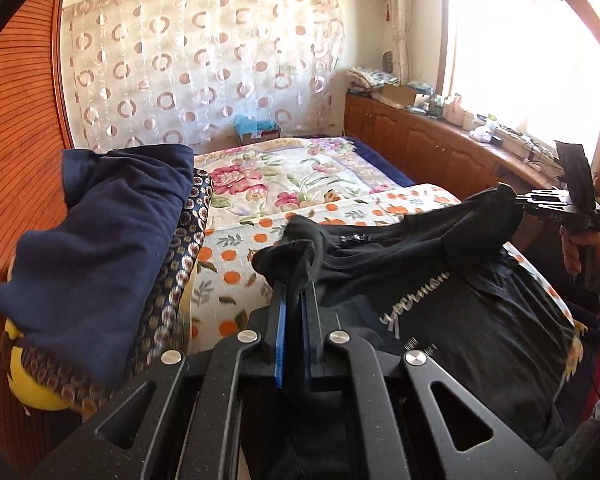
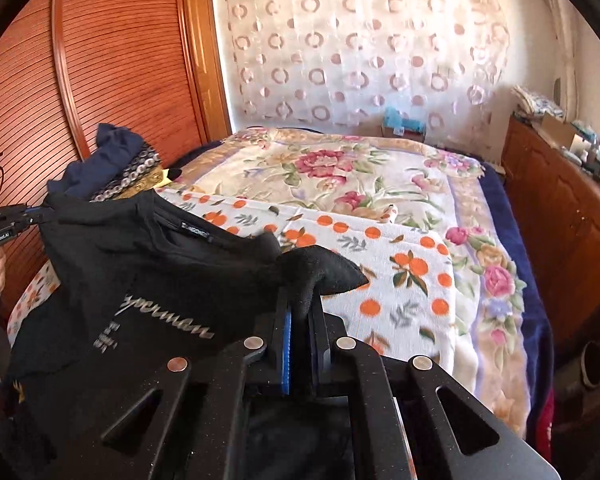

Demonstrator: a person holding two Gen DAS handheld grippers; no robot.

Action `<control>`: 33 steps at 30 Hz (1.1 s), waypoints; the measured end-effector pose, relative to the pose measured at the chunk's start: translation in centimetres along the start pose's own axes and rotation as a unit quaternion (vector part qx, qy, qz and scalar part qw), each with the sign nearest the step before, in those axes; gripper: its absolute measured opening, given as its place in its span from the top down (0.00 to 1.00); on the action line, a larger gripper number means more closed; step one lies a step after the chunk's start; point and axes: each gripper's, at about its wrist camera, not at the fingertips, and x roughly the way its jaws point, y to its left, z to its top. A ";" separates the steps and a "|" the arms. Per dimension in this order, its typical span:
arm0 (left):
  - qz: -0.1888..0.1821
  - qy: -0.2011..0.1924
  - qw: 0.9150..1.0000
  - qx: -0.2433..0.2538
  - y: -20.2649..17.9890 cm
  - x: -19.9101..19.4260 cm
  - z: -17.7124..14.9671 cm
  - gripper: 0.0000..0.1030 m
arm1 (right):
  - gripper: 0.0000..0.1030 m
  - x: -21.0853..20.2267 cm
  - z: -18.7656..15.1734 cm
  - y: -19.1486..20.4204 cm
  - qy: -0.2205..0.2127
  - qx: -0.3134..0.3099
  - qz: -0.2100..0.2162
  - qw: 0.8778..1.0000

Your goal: Fold small clothes

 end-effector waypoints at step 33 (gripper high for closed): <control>0.009 0.039 0.996 -0.076 -0.2 -12.3 -17.4 0.93 | 0.94 -17.9 -16.3 7.2 0.048 0.007 -0.007 0.999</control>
